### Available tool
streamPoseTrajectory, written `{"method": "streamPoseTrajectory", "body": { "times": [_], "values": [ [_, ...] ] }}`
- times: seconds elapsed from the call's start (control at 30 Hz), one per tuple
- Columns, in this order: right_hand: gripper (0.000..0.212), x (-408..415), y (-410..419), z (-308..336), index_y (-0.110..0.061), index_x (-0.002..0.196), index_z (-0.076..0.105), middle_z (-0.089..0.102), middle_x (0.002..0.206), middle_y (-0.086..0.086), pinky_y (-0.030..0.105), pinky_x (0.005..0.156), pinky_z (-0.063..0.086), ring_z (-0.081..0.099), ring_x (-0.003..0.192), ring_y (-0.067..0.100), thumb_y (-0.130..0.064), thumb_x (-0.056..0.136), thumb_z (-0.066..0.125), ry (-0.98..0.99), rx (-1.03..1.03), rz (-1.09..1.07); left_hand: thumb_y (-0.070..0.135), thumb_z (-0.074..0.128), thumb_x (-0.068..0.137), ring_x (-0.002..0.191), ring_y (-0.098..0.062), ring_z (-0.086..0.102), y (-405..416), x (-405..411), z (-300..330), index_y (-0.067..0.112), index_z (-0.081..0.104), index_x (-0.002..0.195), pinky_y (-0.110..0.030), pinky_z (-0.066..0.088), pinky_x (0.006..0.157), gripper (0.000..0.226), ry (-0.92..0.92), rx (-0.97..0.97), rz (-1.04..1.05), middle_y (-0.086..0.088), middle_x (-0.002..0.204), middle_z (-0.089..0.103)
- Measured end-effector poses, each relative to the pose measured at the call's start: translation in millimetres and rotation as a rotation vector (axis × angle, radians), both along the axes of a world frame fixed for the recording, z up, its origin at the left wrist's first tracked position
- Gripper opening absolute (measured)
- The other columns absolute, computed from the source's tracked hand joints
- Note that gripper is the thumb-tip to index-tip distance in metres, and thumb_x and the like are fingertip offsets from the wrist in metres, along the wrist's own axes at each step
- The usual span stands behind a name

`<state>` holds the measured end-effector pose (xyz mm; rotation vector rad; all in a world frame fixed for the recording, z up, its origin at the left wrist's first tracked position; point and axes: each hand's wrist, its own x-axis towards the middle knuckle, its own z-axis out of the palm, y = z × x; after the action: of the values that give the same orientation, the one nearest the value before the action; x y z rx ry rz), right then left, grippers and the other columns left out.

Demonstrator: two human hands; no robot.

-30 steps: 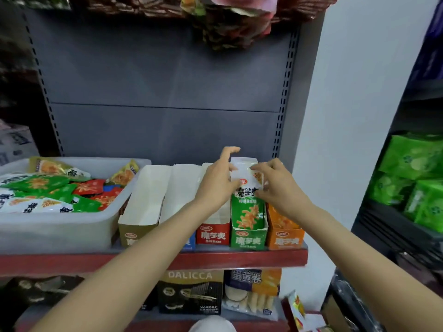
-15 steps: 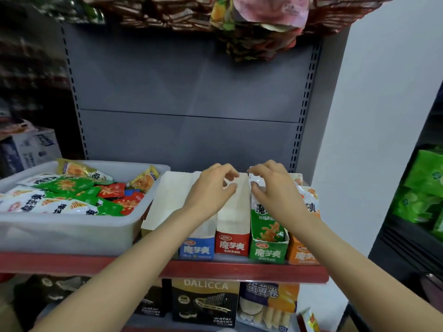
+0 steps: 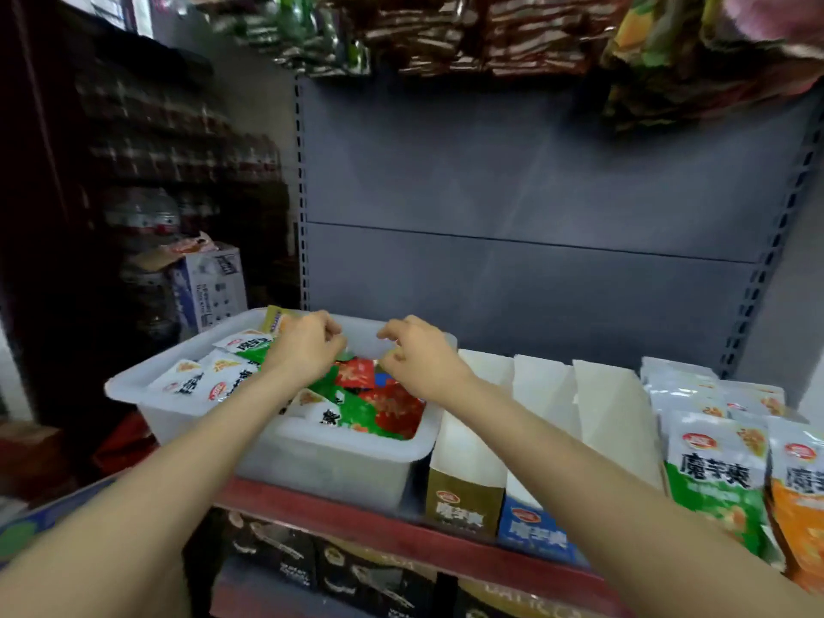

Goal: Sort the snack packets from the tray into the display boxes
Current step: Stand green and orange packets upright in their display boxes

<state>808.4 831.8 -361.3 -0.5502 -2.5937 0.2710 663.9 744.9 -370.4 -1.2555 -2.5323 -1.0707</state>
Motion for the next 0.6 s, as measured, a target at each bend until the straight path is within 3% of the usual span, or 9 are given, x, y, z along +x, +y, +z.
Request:
{"method": "streamPoseTrajectory", "body": {
  "times": [0.13,0.2,0.27,0.33,0.4,0.5,0.6],
  "values": [
    [0.062,-66,5,-11,-0.010,0.140,0.035,0.038,0.140,0.015,0.038,0.103,0.037,0.038,0.129,0.030,-0.030,0.087,0.062,-0.227,-0.044,0.052,0.042,0.067,0.082,0.104,-0.028,0.057,-13,-41,-1,0.007,0.058,0.114,-0.031,0.045,0.081,0.048,0.031,-0.353,0.031,-0.012,0.112,0.062],
    [0.077,-89,10,-14,-0.010,0.144,0.028,0.034,0.145,0.015,0.037,0.107,0.034,0.034,0.133,0.030,-0.037,0.083,0.067,-0.327,-0.071,0.072,0.058,0.067,0.075,0.112,-0.026,0.053,-16,-54,-1,0.012,0.051,0.124,-0.030,0.045,0.089,0.070,0.048,-0.563,0.063,-0.009,0.124,0.057],
    [0.087,-104,15,-17,-0.014,0.148,0.021,0.032,0.149,0.010,0.036,0.110,0.031,0.033,0.136,0.028,-0.043,0.081,0.068,-0.413,-0.161,0.096,0.067,0.066,0.068,0.116,-0.025,0.051,-17,-65,-2,0.012,0.045,0.130,-0.032,0.044,0.096,0.086,0.001,-0.640,0.082,-0.009,0.129,0.054],
    [0.089,-113,20,-20,-0.018,0.150,0.019,0.030,0.152,0.004,0.038,0.112,0.029,0.033,0.137,0.025,-0.049,0.081,0.066,-0.494,-0.234,0.113,0.065,0.070,0.066,0.105,-0.022,0.055,-15,-70,-2,0.010,0.051,0.121,-0.030,0.047,0.090,0.080,-0.059,-0.631,0.052,-0.006,0.118,0.058],
    [0.085,-115,22,-21,-0.022,0.149,0.020,0.032,0.151,0.002,0.036,0.111,0.030,0.035,0.135,0.024,-0.053,0.082,0.062,-0.565,-0.248,0.119,0.055,0.072,0.071,0.088,-0.018,0.055,-14,-70,0,0.011,0.056,0.102,-0.027,0.046,0.075,0.057,-0.072,-0.594,-0.003,-0.004,0.100,0.060],
    [0.073,-111,21,-18,-0.020,0.145,0.032,0.044,0.142,0.003,0.031,0.103,0.035,0.044,0.127,0.024,-0.051,0.085,0.060,-0.577,-0.270,0.133,0.044,0.070,0.077,0.067,-0.012,0.052,-12,-63,0,0.014,0.056,0.082,-0.023,0.040,0.055,0.034,-0.003,-0.568,-0.068,0.000,0.077,0.058],
    [0.066,-103,22,-16,-0.015,0.141,0.039,0.046,0.140,0.005,0.035,0.107,0.035,0.045,0.126,0.025,-0.046,0.086,0.061,-0.572,-0.301,0.122,0.033,0.063,0.082,0.057,-0.011,0.043,-14,-57,3,0.007,0.056,0.078,-0.024,0.030,0.047,0.027,0.084,-0.489,-0.100,0.000,0.064,0.048]
  ]
}}
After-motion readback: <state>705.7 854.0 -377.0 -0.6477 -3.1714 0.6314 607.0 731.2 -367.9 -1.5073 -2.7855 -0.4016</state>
